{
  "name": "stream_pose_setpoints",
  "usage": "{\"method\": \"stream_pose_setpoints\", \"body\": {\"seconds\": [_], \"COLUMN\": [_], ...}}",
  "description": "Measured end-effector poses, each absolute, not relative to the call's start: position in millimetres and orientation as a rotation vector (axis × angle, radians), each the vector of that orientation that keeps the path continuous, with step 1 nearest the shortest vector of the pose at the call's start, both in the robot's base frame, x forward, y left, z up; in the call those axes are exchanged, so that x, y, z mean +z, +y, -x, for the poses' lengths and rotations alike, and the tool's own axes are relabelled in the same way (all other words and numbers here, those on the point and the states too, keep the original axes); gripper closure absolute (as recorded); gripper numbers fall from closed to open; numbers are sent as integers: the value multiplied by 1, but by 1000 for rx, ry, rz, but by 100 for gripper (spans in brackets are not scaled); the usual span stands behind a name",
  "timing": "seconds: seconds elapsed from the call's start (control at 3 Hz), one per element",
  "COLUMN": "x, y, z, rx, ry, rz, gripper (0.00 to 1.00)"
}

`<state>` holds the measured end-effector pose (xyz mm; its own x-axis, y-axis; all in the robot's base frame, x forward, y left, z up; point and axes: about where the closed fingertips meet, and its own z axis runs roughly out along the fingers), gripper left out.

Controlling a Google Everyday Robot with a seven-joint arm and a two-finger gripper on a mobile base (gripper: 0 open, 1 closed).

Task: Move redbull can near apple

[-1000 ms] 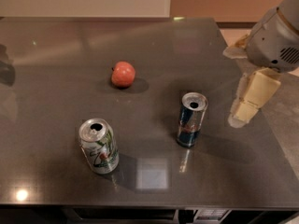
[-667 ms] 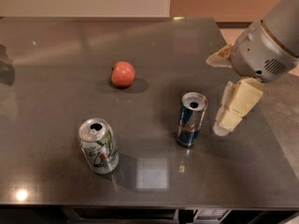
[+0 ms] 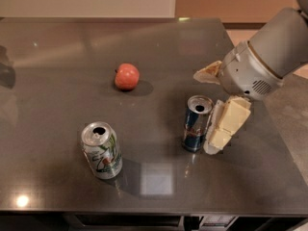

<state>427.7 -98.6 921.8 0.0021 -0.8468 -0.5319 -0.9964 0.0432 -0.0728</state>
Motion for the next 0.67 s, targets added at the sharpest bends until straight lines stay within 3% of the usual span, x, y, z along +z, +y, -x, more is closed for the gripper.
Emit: {"method": "stream_pose_setpoints", "body": {"seconds": [0.33,0.67], "x": [914,911], "y": [-96,-98], "z": [-426,-426], "rx": [459,453], "ry": [1886,1889], "rz": [1862,1857], "gripper": [17,41]}}
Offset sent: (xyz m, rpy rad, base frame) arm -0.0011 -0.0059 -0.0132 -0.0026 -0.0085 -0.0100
